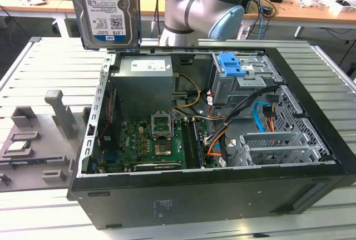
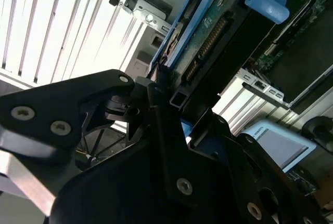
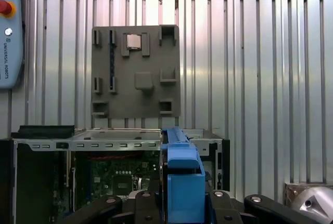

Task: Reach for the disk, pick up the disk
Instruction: 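Pick up the disk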

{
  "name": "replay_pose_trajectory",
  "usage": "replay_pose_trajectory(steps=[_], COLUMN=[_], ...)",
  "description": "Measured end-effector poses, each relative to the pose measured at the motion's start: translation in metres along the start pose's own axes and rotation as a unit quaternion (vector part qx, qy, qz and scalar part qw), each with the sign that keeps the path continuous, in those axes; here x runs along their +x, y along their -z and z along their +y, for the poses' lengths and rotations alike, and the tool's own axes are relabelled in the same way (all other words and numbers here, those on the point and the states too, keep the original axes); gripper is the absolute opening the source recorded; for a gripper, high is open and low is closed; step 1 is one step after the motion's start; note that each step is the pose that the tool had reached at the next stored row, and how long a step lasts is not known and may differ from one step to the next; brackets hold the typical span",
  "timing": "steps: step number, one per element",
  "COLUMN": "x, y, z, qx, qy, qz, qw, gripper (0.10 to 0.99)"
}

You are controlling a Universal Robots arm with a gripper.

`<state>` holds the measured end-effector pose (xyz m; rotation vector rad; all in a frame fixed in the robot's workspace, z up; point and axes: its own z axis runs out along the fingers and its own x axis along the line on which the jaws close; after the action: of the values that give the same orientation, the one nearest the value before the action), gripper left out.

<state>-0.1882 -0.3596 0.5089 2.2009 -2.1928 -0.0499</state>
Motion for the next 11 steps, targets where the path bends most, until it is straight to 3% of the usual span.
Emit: replay_pose_trajectory(steps=[4,5,7,11], x=[0.0001,0.0001,0.0001,0.0002], y=[0.0009,0.0013,0.002,0.0027], z=[-0.0174,-0.0282,-0.0415,-0.0578], qx=[-0.0005,-0.0008,-0.0012,-0.0017], qy=[0.0,0.0,0.0,0.0], qz=[0.0,0.0,0.0,0.0], qw=[1.0,1.0,1.0,1.0], gripper=[0.365,0.365,0.365,0.365])
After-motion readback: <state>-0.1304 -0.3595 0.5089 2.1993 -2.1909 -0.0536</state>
